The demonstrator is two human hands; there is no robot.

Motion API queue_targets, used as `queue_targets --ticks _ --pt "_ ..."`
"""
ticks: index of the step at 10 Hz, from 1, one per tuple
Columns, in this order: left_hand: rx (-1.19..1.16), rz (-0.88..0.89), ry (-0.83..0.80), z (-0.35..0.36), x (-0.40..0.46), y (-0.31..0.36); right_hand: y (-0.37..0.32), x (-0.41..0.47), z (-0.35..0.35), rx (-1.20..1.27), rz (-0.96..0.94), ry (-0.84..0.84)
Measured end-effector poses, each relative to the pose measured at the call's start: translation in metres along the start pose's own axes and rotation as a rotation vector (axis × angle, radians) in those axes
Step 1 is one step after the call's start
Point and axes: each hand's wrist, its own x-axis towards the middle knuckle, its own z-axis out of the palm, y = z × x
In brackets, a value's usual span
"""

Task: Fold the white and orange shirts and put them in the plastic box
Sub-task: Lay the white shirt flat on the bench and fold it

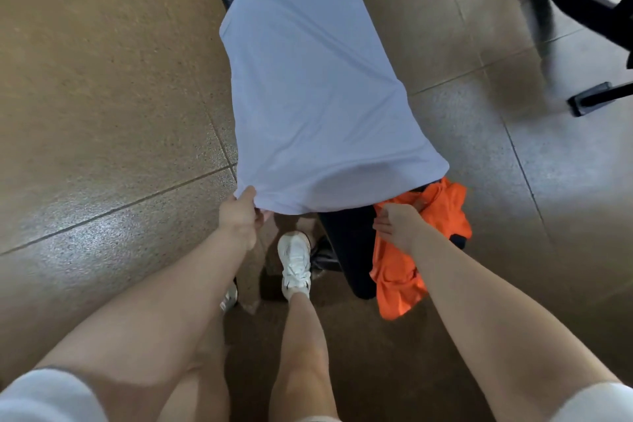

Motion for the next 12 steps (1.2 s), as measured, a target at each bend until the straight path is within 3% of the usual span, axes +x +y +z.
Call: queue_targets --ticks 1,2,4,5,6,7,8,9,10,12 --pt "-0.214 -0.040 -0.002 0.009 0.002 -0.003 -0.046 -0.130 0.054 0.164 0.070 -0.083" --pt "-0.270 -0.077 -0.025 0.012 0.004 -0.009 -0.043 -0.112 0.073 0.488 0.131 -0.193" --pt "-0.330 -0.077 0.021 -0.001 0.008 -0.017 -0.050 -0.118 0.085 0.958 -0.088 -0.190" --pt "-0.296 -0.053 0.036 -0.006 0.009 -0.016 -0.064 -0.117 0.071 1.092 -0.250 -0.275" --pt "-0.320 -0.035 0.035 -0.006 0.011 -0.006 -0.073 -0.087 0.049 1.111 -0.328 -0.141" --pt "-0.398 -0.031 0.029 -0.007 0.009 0.007 0.014 0.177 -0.026 0.981 -0.363 -0.275" --pt "-0.422 -0.035 0.053 -0.006 0.005 0.017 -0.028 0.074 -0.050 1.003 -0.301 -0.085" --pt "-0.380 -0.047 0.067 -0.007 -0.007 0.024 -0.082 -0.154 0.001 1.000 -0.313 -0.084" --pt "-0.239 -0.040 0.149 -0.004 -0.025 0.029 -0.078 -0.164 -0.010 0.921 -0.329 -0.048" --pt "-0.102 -0.042 0.279 -0.023 -0.060 0.040 -0.064 -0.202 -0.013 0.750 -0.227 0.261"
